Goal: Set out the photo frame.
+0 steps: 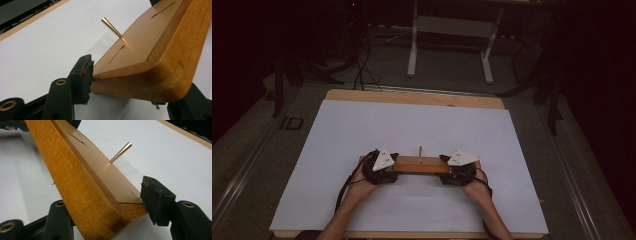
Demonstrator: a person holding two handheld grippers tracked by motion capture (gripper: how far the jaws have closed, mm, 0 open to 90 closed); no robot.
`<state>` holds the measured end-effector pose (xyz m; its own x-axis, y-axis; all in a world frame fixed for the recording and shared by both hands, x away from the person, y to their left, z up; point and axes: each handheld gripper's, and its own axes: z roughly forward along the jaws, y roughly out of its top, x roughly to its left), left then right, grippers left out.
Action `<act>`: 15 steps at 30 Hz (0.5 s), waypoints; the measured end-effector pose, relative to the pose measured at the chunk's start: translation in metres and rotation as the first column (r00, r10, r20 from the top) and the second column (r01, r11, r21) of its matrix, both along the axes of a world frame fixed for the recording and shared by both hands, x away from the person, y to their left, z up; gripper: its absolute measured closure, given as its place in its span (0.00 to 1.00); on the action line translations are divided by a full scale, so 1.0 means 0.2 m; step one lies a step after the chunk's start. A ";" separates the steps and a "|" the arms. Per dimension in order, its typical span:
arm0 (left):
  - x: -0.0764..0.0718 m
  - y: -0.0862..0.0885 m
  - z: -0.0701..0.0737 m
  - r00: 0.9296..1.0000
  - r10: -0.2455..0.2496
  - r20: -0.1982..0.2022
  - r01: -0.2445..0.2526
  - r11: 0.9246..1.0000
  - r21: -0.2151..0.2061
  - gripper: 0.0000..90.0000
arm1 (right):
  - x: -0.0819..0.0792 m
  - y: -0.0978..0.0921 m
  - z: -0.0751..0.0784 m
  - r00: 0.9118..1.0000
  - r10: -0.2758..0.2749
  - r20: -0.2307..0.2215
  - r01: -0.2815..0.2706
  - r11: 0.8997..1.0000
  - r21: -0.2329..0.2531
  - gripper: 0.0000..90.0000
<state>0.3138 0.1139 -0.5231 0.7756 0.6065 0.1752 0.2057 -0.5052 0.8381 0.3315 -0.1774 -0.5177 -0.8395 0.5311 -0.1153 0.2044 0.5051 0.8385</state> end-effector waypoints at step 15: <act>0.00 -0.01 0.00 0.999 -0.016 0.030 0.015 0.999 0.046 0.55 | 0.01 -0.02 -0.01 1.000 0.020 0.004 -0.020 1.000 0.012 0.48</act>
